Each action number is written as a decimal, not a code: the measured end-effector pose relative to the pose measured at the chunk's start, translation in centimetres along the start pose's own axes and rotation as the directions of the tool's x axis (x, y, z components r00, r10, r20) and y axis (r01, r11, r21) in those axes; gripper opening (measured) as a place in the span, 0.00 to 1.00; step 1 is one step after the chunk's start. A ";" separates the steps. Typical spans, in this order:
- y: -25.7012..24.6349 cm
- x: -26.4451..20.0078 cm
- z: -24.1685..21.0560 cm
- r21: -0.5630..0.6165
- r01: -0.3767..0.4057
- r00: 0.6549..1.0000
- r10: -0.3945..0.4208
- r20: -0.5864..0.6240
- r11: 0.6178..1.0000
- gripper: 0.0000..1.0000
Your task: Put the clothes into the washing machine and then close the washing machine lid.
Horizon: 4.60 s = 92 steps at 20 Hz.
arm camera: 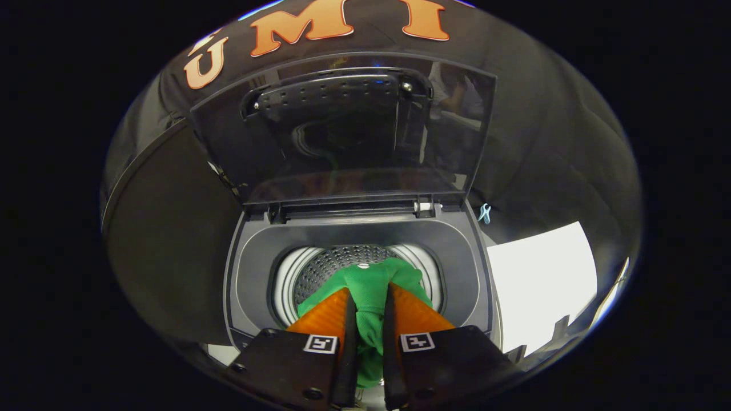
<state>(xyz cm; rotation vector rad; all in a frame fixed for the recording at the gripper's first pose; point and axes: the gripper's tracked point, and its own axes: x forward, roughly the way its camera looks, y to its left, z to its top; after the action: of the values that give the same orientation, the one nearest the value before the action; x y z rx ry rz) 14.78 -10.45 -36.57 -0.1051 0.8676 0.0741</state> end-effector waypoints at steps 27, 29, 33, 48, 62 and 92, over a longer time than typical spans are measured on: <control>-3.1 -4.3 0.0 0.038 0.045 0.998 -0.046 0.045 0.998 1.00; -3.0 -5.3 1.0 0.051 0.032 0.997 -0.035 0.067 0.998 1.00; -2.6 -8.0 3.5 0.081 0.000 0.992 -0.010 0.123 0.997 1.00; 0.7 -16.4 18.1 -0.018 -0.004 0.923 0.010 0.385 1.000 1.00; 4.4 -11.6 27.6 -0.095 0.032 0.879 0.018 0.477 0.995 1.00; 1.9 -4.4 15.3 -0.079 -0.048 0.974 0.064 0.217 0.996 0.99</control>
<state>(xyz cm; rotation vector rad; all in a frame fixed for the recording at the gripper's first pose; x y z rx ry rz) 23.31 -6.81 -23.50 -0.1385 0.6467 0.1678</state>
